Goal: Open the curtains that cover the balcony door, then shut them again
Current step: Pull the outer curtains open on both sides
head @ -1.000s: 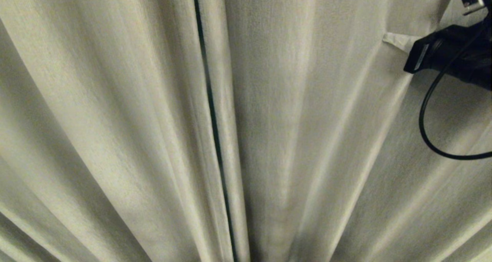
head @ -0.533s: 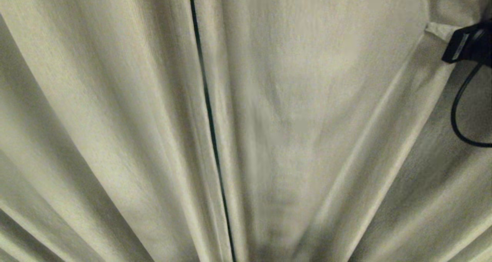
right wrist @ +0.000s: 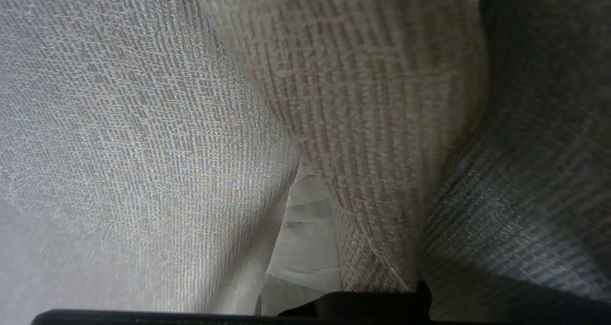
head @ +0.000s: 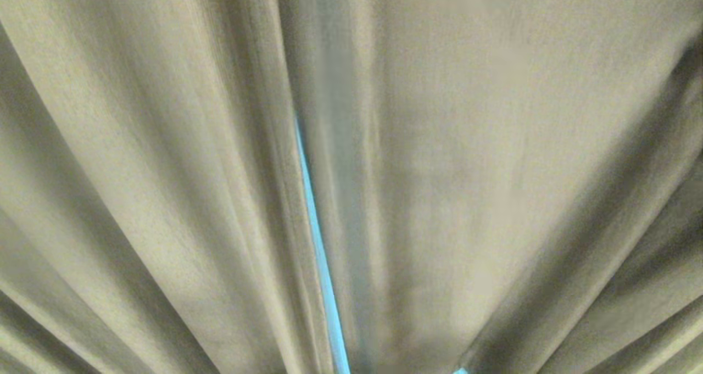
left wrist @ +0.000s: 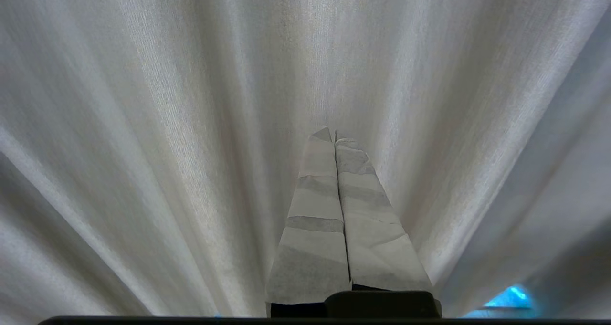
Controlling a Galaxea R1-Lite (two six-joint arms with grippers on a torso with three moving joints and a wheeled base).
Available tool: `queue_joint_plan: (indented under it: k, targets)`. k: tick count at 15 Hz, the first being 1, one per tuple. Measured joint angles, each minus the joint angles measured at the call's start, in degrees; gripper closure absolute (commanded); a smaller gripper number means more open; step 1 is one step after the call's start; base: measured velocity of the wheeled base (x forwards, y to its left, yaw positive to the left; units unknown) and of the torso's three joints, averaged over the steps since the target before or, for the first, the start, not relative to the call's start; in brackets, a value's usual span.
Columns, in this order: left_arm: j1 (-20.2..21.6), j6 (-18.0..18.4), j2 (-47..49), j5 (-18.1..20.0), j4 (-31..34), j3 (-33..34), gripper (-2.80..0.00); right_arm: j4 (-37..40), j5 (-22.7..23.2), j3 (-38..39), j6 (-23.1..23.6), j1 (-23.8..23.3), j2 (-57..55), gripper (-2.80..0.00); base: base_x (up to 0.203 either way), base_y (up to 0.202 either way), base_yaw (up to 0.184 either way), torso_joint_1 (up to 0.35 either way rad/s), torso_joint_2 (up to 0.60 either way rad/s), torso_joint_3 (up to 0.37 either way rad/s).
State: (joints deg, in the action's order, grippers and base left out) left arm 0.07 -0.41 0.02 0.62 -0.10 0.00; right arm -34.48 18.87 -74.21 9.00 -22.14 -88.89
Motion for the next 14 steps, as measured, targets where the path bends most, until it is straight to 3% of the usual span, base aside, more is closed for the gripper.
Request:
queue_joint_plan:
  k: [3, 14]
  targets:
    - [0.0, 0.0, 0.0, 0.0, 0.0, 0.0, 0.00, -0.1, 0.0, -1.7, -2.8, -5.2, -0.7, 0.00, 0.000, 0.000, 0.000, 0.000, 0.00, 0.000]
    - [0.0, 0.0, 0.0, 0.0, 0.0, 0.0, 0.00, 0.3, 0.2, -5.6, -3.3, -17.8, -4.9, 0.00, 0.000, 0.000, 0.000, 0.000, 0.00, 0.000]
